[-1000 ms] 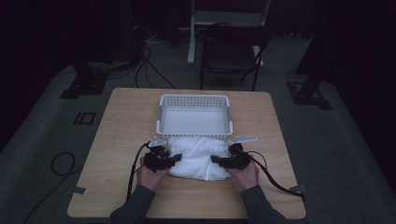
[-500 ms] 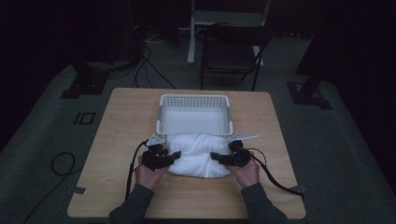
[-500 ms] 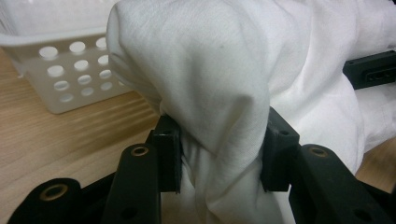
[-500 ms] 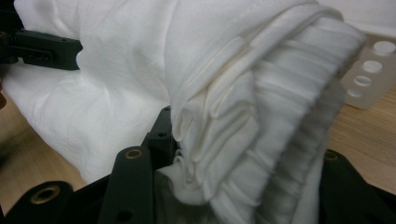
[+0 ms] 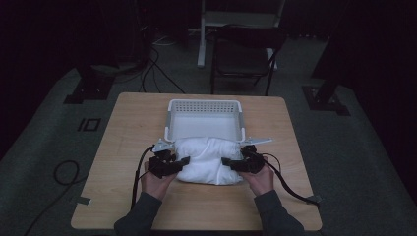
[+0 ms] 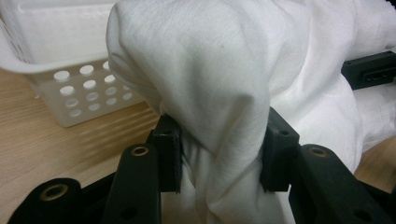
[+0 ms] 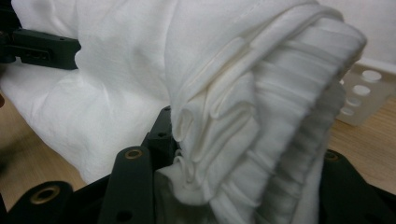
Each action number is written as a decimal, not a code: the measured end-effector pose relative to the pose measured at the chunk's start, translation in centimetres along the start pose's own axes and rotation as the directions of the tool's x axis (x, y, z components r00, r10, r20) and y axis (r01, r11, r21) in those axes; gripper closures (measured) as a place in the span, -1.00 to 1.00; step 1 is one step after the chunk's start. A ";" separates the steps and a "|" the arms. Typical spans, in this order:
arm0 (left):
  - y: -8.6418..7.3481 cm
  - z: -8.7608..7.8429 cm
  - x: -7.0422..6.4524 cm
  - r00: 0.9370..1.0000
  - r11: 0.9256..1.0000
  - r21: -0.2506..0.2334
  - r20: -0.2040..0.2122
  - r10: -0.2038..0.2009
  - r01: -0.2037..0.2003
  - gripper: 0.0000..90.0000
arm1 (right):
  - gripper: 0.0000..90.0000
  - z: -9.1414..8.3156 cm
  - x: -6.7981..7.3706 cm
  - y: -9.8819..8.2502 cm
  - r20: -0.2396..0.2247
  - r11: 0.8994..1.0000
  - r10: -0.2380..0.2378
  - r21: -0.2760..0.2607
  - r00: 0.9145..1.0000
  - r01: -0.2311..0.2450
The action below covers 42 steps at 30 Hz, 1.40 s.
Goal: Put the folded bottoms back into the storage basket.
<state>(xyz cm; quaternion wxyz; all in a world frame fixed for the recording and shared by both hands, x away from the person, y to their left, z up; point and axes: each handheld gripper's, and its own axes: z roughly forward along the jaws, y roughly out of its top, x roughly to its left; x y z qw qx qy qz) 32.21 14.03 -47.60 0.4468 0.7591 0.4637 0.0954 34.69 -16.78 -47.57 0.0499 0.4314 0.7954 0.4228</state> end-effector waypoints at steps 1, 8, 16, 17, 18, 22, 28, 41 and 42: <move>0.1 -0.1 0.0 1.000 1.000 -0.002 0.000 0.004 -0.004 0.30 | 0.19 0.0 0.0 0.0 -0.002 1.000 -0.001 -0.003 1.000 0.001; 0.4 -0.3 -0.3 1.000 1.000 -0.009 -0.005 0.012 -0.012 0.30 | 0.19 -0.3 0.0 0.2 -0.006 1.000 0.001 -0.010 1.000 -0.001; 0.8 -1.1 -0.5 1.000 0.999 -0.031 -0.010 0.014 -0.015 0.30 | 0.19 -0.8 0.4 0.9 0.001 0.999 -0.025 -0.020 1.000 0.025; 0.8 -1.2 -0.5 1.000 0.999 -0.032 -0.009 0.018 -0.018 0.30 | 0.19 -0.8 0.5 1.0 -0.001 0.999 -0.025 -0.021 1.000 0.025; 0.9 -1.3 -0.5 1.000 0.999 -0.035 -0.010 0.017 -0.018 0.30 | 0.19 -0.8 0.5 1.1 -0.002 0.999 -0.032 -0.023 0.999 0.032; 1.1 -1.6 -0.6 1.000 0.999 -0.041 -0.014 0.021 -0.022 0.30 | 0.19 -0.9 0.5 1.3 -0.009 0.999 -0.027 -0.030 1.000 0.026; 1.4 -1.8 -0.7 1.000 0.999 -0.047 -0.017 0.024 -0.025 0.30 | 0.19 -1.1 0.6 1.6 -0.004 0.999 -0.032 -0.036 0.999 0.032; 2.8 -2.8 -0.4 0.999 0.996 -0.080 -0.031 0.026 -0.028 0.31 | 0.19 -1.4 1.0 3.3 -0.002 0.997 -0.048 -0.061 0.999 0.048; 2.9 -2.8 -0.4 0.999 0.996 -0.085 -0.032 0.026 -0.028 0.31 | 0.19 -1.4 1.0 3.4 -0.002 0.997 -0.051 -0.064 0.999 0.051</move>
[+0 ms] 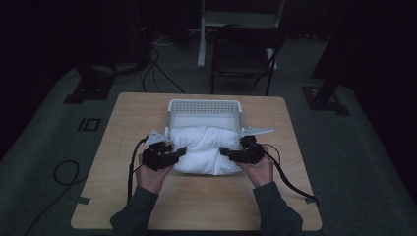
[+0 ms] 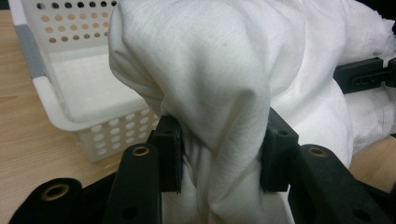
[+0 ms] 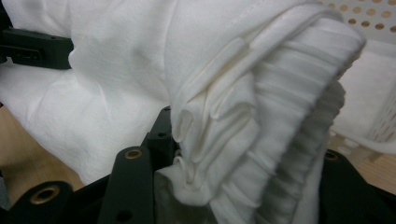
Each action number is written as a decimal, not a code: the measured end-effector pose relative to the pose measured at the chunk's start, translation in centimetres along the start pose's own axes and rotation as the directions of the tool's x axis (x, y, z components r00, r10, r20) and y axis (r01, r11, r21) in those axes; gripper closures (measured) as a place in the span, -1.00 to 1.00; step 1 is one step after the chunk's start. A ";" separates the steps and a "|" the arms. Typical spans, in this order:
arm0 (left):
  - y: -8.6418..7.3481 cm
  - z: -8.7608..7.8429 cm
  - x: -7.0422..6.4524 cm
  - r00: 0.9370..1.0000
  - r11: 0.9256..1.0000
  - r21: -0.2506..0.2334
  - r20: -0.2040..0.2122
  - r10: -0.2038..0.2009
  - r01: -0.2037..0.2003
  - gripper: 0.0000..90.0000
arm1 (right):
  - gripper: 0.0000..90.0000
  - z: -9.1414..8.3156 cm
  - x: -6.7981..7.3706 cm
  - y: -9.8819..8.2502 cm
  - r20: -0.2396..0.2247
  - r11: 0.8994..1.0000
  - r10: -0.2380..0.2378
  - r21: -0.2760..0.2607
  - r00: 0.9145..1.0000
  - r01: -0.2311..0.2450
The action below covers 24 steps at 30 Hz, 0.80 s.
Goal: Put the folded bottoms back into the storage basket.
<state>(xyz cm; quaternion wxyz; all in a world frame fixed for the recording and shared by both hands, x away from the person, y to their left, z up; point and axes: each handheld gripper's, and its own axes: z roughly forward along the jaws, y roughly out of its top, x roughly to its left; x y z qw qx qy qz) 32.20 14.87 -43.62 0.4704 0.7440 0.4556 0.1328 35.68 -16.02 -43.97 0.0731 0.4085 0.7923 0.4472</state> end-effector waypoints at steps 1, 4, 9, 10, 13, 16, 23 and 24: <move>0.1 0.0 0.0 1.000 1.000 0.000 0.000 0.000 0.000 0.31 | 0.19 0.0 0.0 0.1 -0.001 1.000 -0.001 0.000 1.000 0.001; 0.3 -0.1 0.0 1.000 1.000 -0.006 -0.003 0.003 -0.003 0.31 | 0.19 0.0 0.0 0.4 0.000 1.000 -0.001 -0.003 1.000 0.001; 0.8 -0.1 0.0 1.000 1.000 -0.011 -0.001 0.007 -0.007 0.31 | 0.19 0.0 -0.3 0.6 -0.004 1.000 0.006 -0.014 1.000 -0.006; 0.8 -0.1 0.0 1.000 1.000 -0.013 -0.002 0.009 -0.009 0.31 | 0.19 -0.1 -0.3 0.6 -0.003 1.000 0.006 -0.016 1.000 -0.007; 1.0 -0.1 0.0 1.000 1.000 -0.016 -0.002 0.012 -0.012 0.31 | 0.19 -0.2 -0.4 0.8 -0.001 1.000 0.007 -0.019 1.000 -0.007; 1.3 -0.1 -0.1 1.000 1.000 -0.022 -0.001 0.011 -0.011 0.31 | 0.19 -0.3 -0.3 1.0 0.007 1.000 0.001 -0.020 1.000 -0.001; 1.9 -0.3 0.0 1.000 0.999 -0.031 -0.004 0.014 -0.014 0.31 | 0.19 -0.4 -0.3 1.7 0.010 1.000 -0.006 -0.031 1.000 0.006; 1.9 -0.3 0.0 1.000 0.999 -0.031 -0.004 0.014 -0.014 0.31 | 0.19 -0.4 -0.3 1.8 0.011 0.999 -0.006 -0.033 1.000 0.006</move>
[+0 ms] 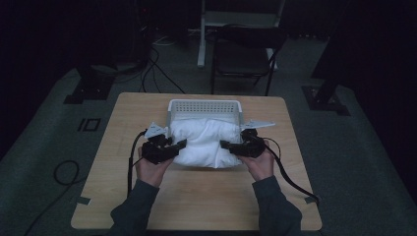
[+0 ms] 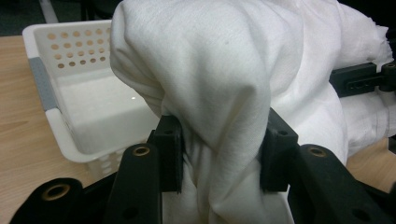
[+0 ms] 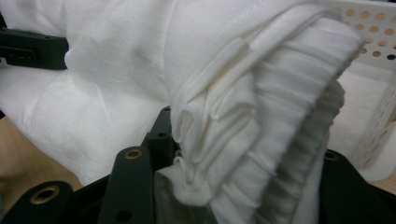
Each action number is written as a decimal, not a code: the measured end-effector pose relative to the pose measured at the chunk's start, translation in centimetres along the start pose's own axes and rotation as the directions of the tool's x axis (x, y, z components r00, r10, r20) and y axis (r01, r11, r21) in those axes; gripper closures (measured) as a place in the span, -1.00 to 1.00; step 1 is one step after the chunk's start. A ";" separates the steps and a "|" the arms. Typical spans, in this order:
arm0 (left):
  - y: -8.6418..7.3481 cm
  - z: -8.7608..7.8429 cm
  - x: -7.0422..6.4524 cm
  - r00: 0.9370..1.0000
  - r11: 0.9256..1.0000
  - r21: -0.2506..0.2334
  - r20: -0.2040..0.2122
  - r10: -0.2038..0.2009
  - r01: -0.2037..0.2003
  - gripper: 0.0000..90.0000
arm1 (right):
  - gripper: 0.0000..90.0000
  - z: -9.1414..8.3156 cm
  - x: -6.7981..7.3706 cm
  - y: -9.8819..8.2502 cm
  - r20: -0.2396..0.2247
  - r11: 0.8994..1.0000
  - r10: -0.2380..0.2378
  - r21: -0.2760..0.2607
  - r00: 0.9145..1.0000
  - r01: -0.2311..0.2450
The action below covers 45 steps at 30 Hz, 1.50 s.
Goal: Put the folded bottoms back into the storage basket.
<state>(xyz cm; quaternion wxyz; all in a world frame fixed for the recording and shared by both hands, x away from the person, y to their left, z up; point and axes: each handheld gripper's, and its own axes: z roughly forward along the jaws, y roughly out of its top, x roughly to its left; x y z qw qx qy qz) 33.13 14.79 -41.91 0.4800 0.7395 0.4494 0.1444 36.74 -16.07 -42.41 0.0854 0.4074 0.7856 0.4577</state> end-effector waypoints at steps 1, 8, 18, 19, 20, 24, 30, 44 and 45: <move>0.2 -0.1 0.1 1.000 1.000 -0.002 -0.001 0.002 -0.002 0.31 | 0.19 0.0 0.0 0.1 0.000 1.000 -0.002 -0.001 1.000 0.002; 0.6 0.0 0.2 1.000 1.000 -0.008 -0.001 0.002 -0.002 0.31 | 0.19 0.0 -0.2 0.5 -0.002 1.000 0.004 -0.007 1.000 -0.004; 1.5 0.3 0.7 1.000 1.000 -0.024 -0.006 0.000 0.000 0.32 | 0.19 0.3 -0.5 1.6 0.009 1.000 -0.007 -0.012 1.000 0.007; 1.6 0.3 0.8 1.000 1.000 -0.025 -0.008 0.000 0.000 0.32 | 0.19 0.3 -0.6 1.7 0.007 1.000 -0.004 -0.013 1.000 0.005; 1.6 0.4 0.9 1.000 1.000 -0.026 -0.010 -0.002 0.001 0.32 | 0.19 0.4 -0.6 1.8 0.009 1.000 -0.003 -0.013 1.000 0.004; 1.9 0.7 1.1 1.000 1.000 -0.025 -0.012 -0.001 0.001 0.32 | 0.19 0.8 -1.0 2.1 0.003 1.000 0.005 -0.014 1.000 -0.005; 2.1 1.3 1.6 1.000 1.000 -0.027 -0.014 -0.009 0.009 0.32 | 0.19 1.3 -1.5 2.3 0.008 1.000 0.013 -0.013 1.000 -0.013; 3.1 3.0 2.9 0.999 0.999 -0.029 -0.027 -0.020 0.019 0.32 | 0.19 2.9 -3.0 3.8 0.022 1.000 0.020 0.002 1.000 -0.020; 3.1 3.0 2.9 0.999 0.999 -0.029 -0.027 -0.020 0.019 0.32 | 0.19 2.9 -3.0 3.8 0.022 1.000 0.020 0.002 1.000 -0.020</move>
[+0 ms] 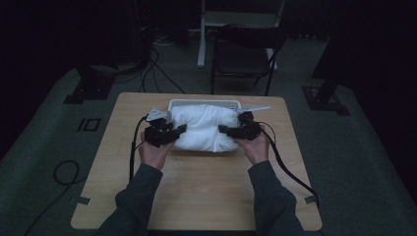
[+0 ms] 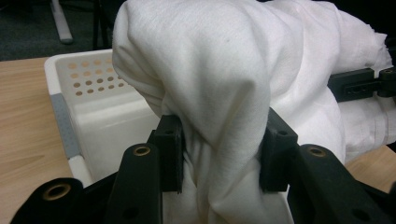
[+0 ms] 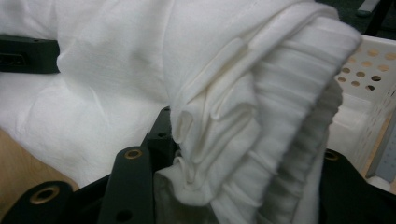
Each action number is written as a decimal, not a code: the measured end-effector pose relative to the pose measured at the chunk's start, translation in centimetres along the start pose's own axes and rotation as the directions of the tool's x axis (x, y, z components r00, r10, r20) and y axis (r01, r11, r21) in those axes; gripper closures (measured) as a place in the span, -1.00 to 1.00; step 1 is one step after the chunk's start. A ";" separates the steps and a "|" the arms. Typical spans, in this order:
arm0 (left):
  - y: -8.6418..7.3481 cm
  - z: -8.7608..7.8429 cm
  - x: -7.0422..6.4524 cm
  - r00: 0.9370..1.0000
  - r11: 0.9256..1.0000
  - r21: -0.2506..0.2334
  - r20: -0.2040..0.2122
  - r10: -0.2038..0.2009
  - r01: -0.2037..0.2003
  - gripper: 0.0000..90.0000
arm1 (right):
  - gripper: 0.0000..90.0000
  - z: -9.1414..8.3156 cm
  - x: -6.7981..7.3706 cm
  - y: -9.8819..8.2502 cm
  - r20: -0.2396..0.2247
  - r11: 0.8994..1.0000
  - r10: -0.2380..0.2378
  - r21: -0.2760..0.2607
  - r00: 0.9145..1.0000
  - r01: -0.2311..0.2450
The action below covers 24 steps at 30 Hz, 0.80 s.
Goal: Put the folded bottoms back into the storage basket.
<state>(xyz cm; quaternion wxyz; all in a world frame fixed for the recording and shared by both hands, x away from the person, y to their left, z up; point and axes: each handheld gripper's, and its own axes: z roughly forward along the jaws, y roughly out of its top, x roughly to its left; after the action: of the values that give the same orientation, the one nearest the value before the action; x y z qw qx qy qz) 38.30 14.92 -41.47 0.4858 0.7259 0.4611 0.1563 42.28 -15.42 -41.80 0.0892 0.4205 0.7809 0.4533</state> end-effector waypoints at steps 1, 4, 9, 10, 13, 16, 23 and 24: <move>0.1 0.3 0.2 1.000 1.000 0.000 -0.001 -0.003 0.003 0.32 | 0.19 0.1 -0.1 0.1 0.001 1.000 0.004 0.003 1.000 -0.004; 0.3 0.7 0.4 1.000 1.000 0.002 -0.005 0.000 0.000 0.32 | 0.19 0.5 -0.6 0.3 -0.001 1.000 0.014 0.004 1.000 -0.014; 0.6 1.5 0.6 1.000 1.000 0.009 -0.014 0.000 0.000 0.32 | 0.19 1.2 -1.4 0.5 -0.003 0.999 0.033 0.012 0.999 -0.033; 0.6 1.6 0.7 1.000 1.000 0.011 -0.014 -0.001 0.001 0.32 | 0.19 1.2 -1.5 0.6 -0.002 0.999 0.037 0.014 0.999 -0.037; 0.7 1.9 0.8 1.000 1.000 0.014 -0.017 -0.001 0.001 0.32 | 0.19 1.5 -1.9 0.6 -0.001 0.999 0.042 0.016 0.999 -0.042; 0.8 2.2 0.9 1.000 1.000 0.010 -0.019 0.000 0.000 0.32 | 0.19 1.7 -2.1 0.8 0.003 0.999 0.044 0.014 0.999 -0.044; 0.9 2.7 1.5 1.000 1.000 0.007 -0.027 -0.009 0.009 0.32 | 0.19 2.3 -2.2 1.2 0.019 0.999 0.038 0.020 0.999 -0.038; 0.9 2.8 1.5 0.999 1.000 0.009 -0.031 -0.007 0.007 0.32 | 0.19 2.4 -2.2 1.3 0.022 0.999 0.039 0.022 0.999 -0.039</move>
<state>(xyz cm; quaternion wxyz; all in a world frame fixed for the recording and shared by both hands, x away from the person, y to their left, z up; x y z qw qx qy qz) 41.44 14.51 -42.37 0.4759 0.7239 0.4719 0.1637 45.62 -15.25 -42.70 0.0840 0.4416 0.7765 0.4415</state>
